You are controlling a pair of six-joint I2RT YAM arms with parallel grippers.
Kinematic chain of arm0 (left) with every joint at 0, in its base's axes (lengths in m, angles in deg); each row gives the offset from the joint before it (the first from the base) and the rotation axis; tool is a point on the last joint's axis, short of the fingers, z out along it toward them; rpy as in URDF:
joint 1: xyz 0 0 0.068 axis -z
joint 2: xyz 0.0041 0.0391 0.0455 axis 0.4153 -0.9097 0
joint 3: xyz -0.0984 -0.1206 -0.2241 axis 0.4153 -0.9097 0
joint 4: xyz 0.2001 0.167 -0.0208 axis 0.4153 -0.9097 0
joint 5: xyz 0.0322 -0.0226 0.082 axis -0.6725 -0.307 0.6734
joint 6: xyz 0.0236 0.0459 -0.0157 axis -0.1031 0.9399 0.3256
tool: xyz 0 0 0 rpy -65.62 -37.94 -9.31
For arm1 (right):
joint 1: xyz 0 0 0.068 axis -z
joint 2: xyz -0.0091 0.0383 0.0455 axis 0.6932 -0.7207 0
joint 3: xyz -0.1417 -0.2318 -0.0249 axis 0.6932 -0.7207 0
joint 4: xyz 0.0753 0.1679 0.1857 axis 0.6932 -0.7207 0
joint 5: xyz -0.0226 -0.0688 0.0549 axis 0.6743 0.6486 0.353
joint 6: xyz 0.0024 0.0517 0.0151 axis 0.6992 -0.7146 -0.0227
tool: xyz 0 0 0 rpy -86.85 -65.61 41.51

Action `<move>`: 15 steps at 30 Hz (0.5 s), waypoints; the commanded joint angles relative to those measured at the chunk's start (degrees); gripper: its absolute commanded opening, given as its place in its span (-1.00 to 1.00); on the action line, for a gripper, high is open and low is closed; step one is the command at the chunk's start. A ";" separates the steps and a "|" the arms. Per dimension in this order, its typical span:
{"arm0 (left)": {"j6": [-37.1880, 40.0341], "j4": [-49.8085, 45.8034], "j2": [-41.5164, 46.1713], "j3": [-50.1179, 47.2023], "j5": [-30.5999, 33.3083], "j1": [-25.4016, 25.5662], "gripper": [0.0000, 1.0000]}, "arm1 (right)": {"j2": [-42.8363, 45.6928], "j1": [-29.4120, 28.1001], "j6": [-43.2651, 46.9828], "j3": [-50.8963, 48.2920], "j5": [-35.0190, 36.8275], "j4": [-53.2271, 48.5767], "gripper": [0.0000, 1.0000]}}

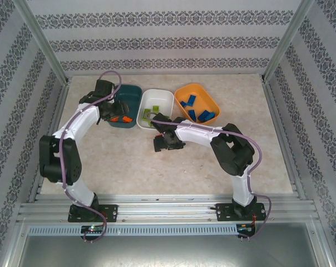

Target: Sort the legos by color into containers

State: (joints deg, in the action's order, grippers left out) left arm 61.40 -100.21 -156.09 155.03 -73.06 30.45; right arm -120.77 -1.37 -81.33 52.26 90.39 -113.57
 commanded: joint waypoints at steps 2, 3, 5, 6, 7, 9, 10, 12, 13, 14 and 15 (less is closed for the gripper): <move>2.82 -1.06 -4.58 5.58 -1.64 -0.51 0.05 | -1.78 -0.60 -0.73 2.11 3.62 -1.11 0.49; 3.01 -1.18 -5.54 6.37 -1.64 -0.46 0.07 | -2.10 -0.45 -0.73 2.33 3.51 -0.98 0.46; 3.38 -1.99 -7.72 8.34 -1.45 -0.46 0.13 | -2.77 -0.46 -0.66 2.99 3.38 -1.01 0.39; 3.63 -2.31 -8.57 9.06 -1.21 -0.47 0.18 | -2.87 -0.45 -0.62 3.18 3.12 -0.97 0.36; 3.75 -2.50 -9.60 9.86 -1.27 -0.46 0.22 | -2.79 -0.45 -0.55 3.18 2.83 -0.76 0.32; 4.27 -2.90 -11.04 10.96 -1.28 -0.55 0.33 | -1.99 -0.58 -0.64 2.55 2.36 -0.25 0.27; 4.35 -3.31 -11.59 11.70 -1.34 -0.59 0.39 | -1.38 -0.64 -0.64 2.05 2.34 -0.02 0.25; 4.38 -3.74 -12.23 12.32 -1.55 -0.85 0.46 | 0.17 -0.74 -0.71 0.85 2.21 0.54 0.18; 4.19 -3.62 -12.18 12.27 -1.85 -1.00 0.53 | 1.14 -0.84 -0.65 0.12 2.09 0.89 0.14; 4.02 -3.37 -12.03 12.12 -2.21 -1.20 0.60 | 2.13 -0.88 -0.69 -0.64 2.05 1.15 0.12; 3.76 -3.20 -11.70 11.94 -2.45 -1.36 0.68 | 2.96 -0.89 -0.80 -1.29 1.95 1.30 0.11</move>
State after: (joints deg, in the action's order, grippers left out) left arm 64.70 -101.37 -168.20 165.59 -74.42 30.34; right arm -121.60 -1.39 -81.94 52.74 92.01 -112.63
